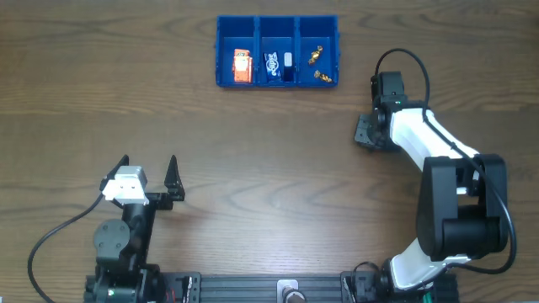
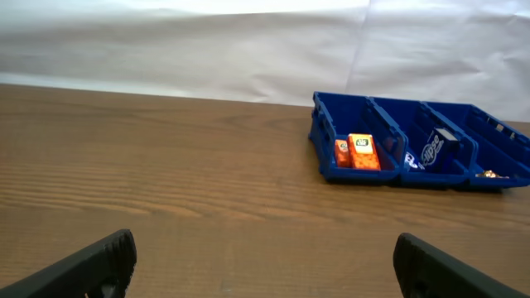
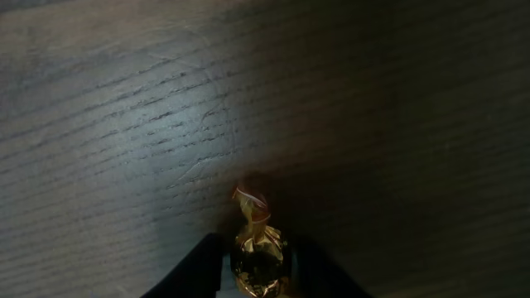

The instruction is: Sort Candies Into Trays

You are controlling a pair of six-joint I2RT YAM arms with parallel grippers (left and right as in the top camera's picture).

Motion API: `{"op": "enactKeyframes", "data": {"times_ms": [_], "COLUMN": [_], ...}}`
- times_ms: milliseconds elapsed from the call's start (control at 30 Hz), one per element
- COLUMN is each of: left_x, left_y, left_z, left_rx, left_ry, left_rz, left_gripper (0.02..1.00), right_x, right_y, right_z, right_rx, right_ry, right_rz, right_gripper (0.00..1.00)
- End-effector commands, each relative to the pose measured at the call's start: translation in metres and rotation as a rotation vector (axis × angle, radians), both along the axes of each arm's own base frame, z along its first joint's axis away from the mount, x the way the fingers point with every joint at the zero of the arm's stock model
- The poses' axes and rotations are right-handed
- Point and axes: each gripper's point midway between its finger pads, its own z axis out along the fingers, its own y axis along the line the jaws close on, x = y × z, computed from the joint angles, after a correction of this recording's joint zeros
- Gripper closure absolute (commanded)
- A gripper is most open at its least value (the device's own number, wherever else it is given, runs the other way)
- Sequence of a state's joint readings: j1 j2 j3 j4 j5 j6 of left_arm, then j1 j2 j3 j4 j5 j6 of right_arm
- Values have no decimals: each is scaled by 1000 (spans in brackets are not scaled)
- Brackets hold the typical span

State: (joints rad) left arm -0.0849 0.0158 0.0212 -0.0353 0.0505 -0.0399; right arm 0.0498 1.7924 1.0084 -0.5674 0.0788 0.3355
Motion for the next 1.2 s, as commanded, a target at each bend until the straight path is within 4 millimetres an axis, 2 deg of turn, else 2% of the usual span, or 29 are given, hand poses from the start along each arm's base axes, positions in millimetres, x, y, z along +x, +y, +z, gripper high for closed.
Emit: {"op": "enactKeyframes", "data": {"times_ms": [33, 200, 267, 333, 433, 500, 600, 700, 800, 867, 933, 1067, 1200], "left_x": [-1, -1, -1, -1, -1, -1, -1, -1, -1, -1, -1, -1, -1], "left_y": [3, 3, 3, 3, 3, 3, 3, 3, 3, 3, 3, 3, 3], "left_z": [-17, -17, -17, -17, -17, -17, -17, -17, -17, -17, -17, -17, -17], "left_rx": [12, 12, 12, 12, 12, 12, 12, 12, 12, 12, 12, 12, 12], "left_ry": [53, 53, 53, 53, 53, 53, 53, 53, 53, 53, 53, 53, 53], "left_rz": [11, 11, 11, 11, 11, 11, 11, 11, 11, 11, 11, 11, 11], "left_gripper": [20, 20, 20, 20, 20, 20, 23, 20, 20, 20, 20, 20, 23], "right_x": [-4, -2, 2, 6, 18, 32, 57, 92, 126, 143, 162, 187, 193], "right_y": [-3, 0, 14, 34, 68, 97, 125, 131, 130, 131, 137, 139, 137], "right_z": [-5, -5, -1, 14, 56, 106, 172, 222, 248, 250, 240, 204, 163], "right_rx": [-8, 6, 38, 44, 78, 105, 125, 87, 25, 3, 0, -8, -21], "right_ry": [16, 7, -15, -63, -188, -325, -486, -607, -662, -664, -649, -603, -526], "right_rz": [-11, -11, 23, 78, 161, 230, 299, 313, 300, 289, 290, 275, 276], "right_gripper": [761, 884, 934, 934, 934, 934, 934, 934, 934, 934, 934, 934, 923]}}
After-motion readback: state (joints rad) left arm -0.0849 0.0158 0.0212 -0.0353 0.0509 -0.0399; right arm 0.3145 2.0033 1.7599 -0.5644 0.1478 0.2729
